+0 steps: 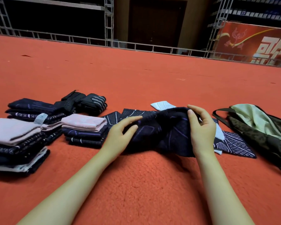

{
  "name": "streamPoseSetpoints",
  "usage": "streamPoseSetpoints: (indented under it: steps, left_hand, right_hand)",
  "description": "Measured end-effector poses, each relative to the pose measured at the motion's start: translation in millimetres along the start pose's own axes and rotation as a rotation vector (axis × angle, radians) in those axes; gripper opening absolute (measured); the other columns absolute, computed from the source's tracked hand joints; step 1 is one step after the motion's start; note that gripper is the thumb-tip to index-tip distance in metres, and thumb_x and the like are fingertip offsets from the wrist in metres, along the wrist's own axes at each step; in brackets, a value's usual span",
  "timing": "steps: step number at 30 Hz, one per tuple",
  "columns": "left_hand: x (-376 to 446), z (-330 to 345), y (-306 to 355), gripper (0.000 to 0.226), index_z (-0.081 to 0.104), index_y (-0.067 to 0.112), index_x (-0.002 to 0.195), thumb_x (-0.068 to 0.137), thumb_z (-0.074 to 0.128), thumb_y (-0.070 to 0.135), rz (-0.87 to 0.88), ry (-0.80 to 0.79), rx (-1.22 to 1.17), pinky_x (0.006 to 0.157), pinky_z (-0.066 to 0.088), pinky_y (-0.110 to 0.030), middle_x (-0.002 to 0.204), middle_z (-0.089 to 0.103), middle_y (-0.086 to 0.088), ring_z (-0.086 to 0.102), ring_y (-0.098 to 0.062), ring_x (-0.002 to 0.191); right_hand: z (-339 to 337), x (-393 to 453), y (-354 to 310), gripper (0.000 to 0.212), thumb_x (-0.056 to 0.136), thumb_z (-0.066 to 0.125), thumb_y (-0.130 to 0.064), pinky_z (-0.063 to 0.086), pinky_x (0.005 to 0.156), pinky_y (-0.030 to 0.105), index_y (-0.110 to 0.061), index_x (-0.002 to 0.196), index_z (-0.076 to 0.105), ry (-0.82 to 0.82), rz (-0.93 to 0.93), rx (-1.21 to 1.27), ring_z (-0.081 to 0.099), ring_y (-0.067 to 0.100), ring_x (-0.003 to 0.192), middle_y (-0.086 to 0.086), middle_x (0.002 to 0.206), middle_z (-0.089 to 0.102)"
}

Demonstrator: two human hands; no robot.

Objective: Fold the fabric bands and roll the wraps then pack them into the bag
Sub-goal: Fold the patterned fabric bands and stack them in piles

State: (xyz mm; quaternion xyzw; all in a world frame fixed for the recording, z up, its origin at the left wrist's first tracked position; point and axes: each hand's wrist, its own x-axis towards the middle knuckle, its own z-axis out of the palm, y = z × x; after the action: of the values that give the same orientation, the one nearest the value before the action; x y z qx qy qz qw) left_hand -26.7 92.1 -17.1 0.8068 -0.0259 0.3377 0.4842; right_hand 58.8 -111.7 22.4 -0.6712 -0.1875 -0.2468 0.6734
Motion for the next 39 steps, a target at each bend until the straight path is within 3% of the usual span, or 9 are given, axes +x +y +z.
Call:
streamPoseSetpoints:
  steps: [4,8,12,17,21,25,32,35,39]
  left_hand:
    - [4.1,-5.8,13.1,0.024,0.070,0.025,0.097,0.091,0.056,0.005,-0.141,0.128,-0.297,0.082,0.046,-0.011,0.098,0.071,0.013,0.062,0.000,0.095]
    - [6.3,-2.6,-11.0,0.019,0.067,0.024,0.100,0.089,0.059,0.011,-0.267,0.051,0.024,0.078,0.040,-0.008,0.103,0.067,0.009,0.058,0.005,0.088]
    - [4.7,2.4,-30.3,0.036,0.059,0.026,0.120,0.085,0.063,0.019,-0.372,-0.130,0.347,0.091,0.043,-0.028,0.113,0.059,-0.002,0.057,-0.016,0.095]
    - [2.5,2.1,-32.8,0.037,0.065,0.026,0.113,0.081,0.062,0.007,-0.301,-0.073,0.361,0.085,0.043,-0.028,0.105,0.064,-0.004,0.057,-0.017,0.087]
    - [4.0,1.3,-31.6,0.033,0.066,0.020,0.111,0.083,0.060,0.003,-0.239,0.007,0.361,0.076,0.032,-0.017,0.090,0.053,0.004,0.049,-0.010,0.080]
    - [2.7,7.5,-35.9,0.032,0.064,0.019,0.114,0.084,0.060,0.008,-0.200,-0.045,0.480,0.096,0.032,-0.024,0.106,0.051,-0.002,0.046,-0.020,0.109]
    - [-2.3,17.4,-24.2,0.028,0.065,0.023,0.112,0.086,0.059,0.015,-0.042,-0.112,0.497,0.093,0.035,-0.026,0.106,0.056,0.003,0.044,-0.016,0.107]
    - [-3.6,21.6,-26.5,0.030,0.062,0.023,0.116,0.088,0.055,0.014,-0.065,-0.162,0.477,0.096,0.036,-0.028,0.108,0.060,0.002,0.050,-0.018,0.109]
    - [-1.9,21.0,-24.8,0.033,0.058,0.023,0.121,0.092,0.047,0.011,-0.117,-0.161,0.432,0.091,0.039,-0.029,0.102,0.067,0.006,0.054,-0.019,0.106]
  right_hand:
    - [-0.9,0.1,13.9,0.013,0.091,0.058,-0.015,0.042,0.088,0.015,-0.020,0.097,0.068,-0.040,-0.053,-0.204,0.059,0.002,0.097,-0.009,0.099,0.068]
    - [-1.5,-0.9,44.1,0.012,0.092,0.057,-0.020,0.040,0.083,0.023,-0.017,0.095,0.068,-0.133,0.032,-0.411,0.059,0.013,0.097,-0.004,0.098,0.068]
    - [-6.3,-0.5,67.3,0.031,0.099,0.037,-0.020,0.037,0.082,0.033,-0.006,0.096,0.065,-0.291,0.206,-0.623,0.057,0.029,0.103,0.013,0.107,0.066]
    - [-13.6,-3.0,62.2,0.021,0.091,0.054,-0.025,0.039,0.092,0.032,-0.018,0.107,0.064,-0.307,0.320,-0.582,0.057,0.023,0.107,0.005,0.110,0.066]
    - [-30.0,-6.8,49.9,0.032,0.080,0.071,-0.022,0.038,0.076,0.025,-0.022,0.112,0.065,-0.440,0.371,-0.628,0.058,0.015,0.088,-0.001,0.090,0.063]
    - [-42.0,-17.6,44.8,0.020,0.080,0.072,-0.012,0.035,0.054,0.012,-0.028,0.090,0.067,-0.455,0.409,-0.417,0.047,0.012,0.068,0.002,0.073,0.051]
    - [0.6,-32.3,36.1,0.028,0.079,0.071,-0.011,0.042,0.064,0.018,-0.023,0.103,0.069,-0.301,0.266,-0.217,0.051,0.004,0.063,-0.005,0.070,0.057]
    - [20.5,-51.8,28.7,0.024,0.083,0.069,-0.018,0.041,0.071,0.005,-0.024,0.107,0.067,-0.498,0.187,-0.236,0.057,-0.007,0.069,-0.012,0.080,0.065]
    - [25.7,-58.8,29.3,0.024,0.097,0.048,-0.025,0.046,0.074,0.015,-0.021,0.100,0.071,-0.704,0.207,-0.272,0.061,-0.005,0.077,-0.009,0.086,0.070]
